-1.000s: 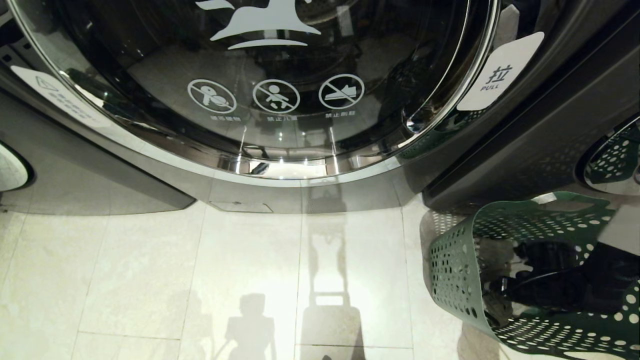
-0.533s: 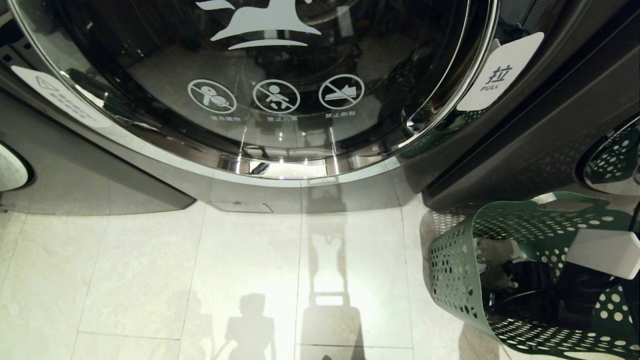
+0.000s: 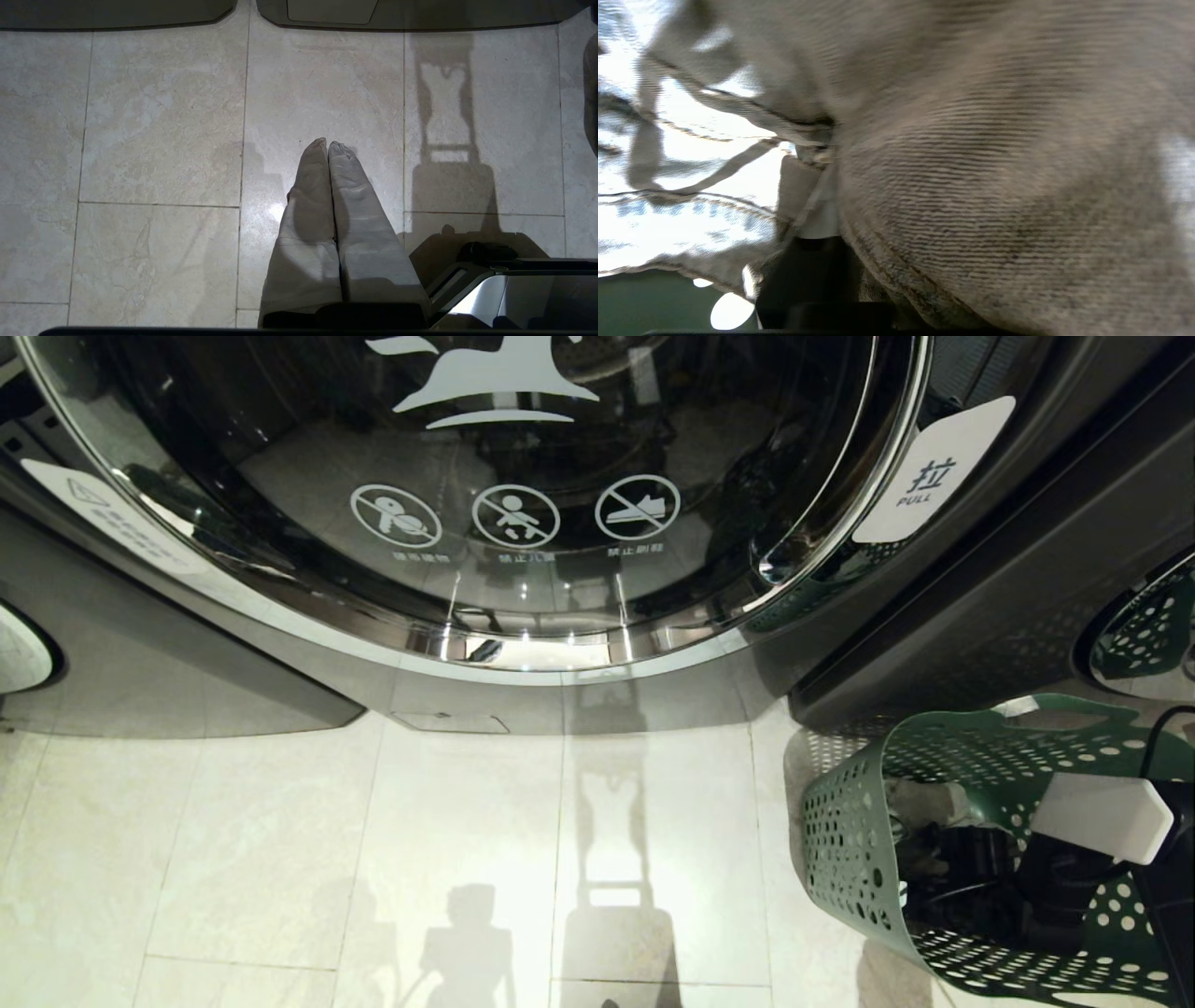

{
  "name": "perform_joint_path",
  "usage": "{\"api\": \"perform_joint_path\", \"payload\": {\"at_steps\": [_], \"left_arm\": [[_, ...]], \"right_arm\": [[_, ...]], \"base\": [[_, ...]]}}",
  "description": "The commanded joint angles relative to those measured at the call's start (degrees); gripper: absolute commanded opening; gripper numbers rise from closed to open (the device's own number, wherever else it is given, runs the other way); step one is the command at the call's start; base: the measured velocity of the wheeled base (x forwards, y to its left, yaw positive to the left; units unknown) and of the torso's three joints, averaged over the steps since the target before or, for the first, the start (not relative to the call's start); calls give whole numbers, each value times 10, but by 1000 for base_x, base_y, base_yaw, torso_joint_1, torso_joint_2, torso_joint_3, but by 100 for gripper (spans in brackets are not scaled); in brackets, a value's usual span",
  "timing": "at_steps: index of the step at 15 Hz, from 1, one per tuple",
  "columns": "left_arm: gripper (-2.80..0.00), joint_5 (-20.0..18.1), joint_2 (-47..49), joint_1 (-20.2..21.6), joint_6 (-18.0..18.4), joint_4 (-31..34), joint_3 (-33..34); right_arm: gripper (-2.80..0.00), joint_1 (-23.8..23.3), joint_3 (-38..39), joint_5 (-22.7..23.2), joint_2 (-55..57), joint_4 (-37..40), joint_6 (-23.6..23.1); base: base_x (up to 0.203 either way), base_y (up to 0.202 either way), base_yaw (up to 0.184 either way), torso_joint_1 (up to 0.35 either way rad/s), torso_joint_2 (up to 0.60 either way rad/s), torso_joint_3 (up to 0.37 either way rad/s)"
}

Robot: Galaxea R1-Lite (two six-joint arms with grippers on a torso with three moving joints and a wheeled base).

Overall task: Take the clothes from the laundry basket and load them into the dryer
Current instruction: Take the clothes out of the basket

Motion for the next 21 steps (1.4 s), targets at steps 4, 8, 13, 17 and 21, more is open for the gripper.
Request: {"api": "perform_joint_path", "payload": {"at_steps": [4,8,13,17,21], "left_arm": [[-280,0,0,0,0,0,0],[-280,0,1,0,0,0,0],[-280,0,0,0,0,0,0],[-280,0,1,0,0,0,0],[-280,0,1,0,0,0,0]], "right_arm": [[-280,4,46,-4,-88,2,-9],[-280,7,133,-2,-241,16,-11],[-280,32,261,0,-582,77,-22],[-280,58,345,-6,-865,157,-67],[-280,69,392,-23,-1072,226,-128]], "base": [[0,0,0,0,0,0],[0,0,0,0,0,0],[0,0,0,0,0,0],[0,0,0,0,0,0],[0,0,0,0,0,0]]}}
